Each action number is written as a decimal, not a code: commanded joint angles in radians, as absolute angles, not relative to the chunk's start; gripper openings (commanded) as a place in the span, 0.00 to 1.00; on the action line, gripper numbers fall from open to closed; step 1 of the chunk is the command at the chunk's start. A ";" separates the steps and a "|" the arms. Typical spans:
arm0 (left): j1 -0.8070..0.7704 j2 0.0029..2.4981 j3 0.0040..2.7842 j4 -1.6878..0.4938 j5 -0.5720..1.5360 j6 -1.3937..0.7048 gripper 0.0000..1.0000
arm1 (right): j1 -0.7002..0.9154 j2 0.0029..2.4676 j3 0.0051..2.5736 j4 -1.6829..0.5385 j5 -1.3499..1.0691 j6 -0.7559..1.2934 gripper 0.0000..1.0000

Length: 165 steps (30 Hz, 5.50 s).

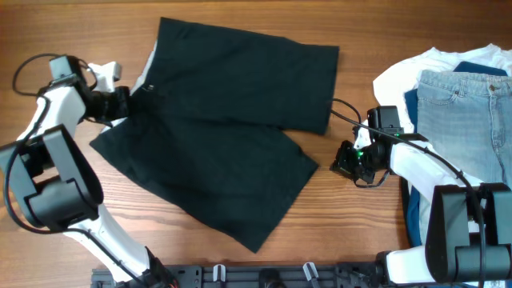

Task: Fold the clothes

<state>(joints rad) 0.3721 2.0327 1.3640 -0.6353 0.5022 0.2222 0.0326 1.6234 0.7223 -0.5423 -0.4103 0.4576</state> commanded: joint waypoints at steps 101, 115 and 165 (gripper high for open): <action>0.413 2.070 1.345 -1.101 -0.019 -0.344 0.04 | 0.155 1.853 0.989 -0.740 -0.530 0.119 0.37; 0.398 2.070 1.345 -1.128 0.087 -0.295 0.10 | -0.007 1.850 1.238 -0.948 -0.075 0.312 0.73; 0.352 1.954 1.346 -1.196 0.104 -0.291 0.04 | 0.567 1.381 0.904 -1.029 -0.310 0.526 0.04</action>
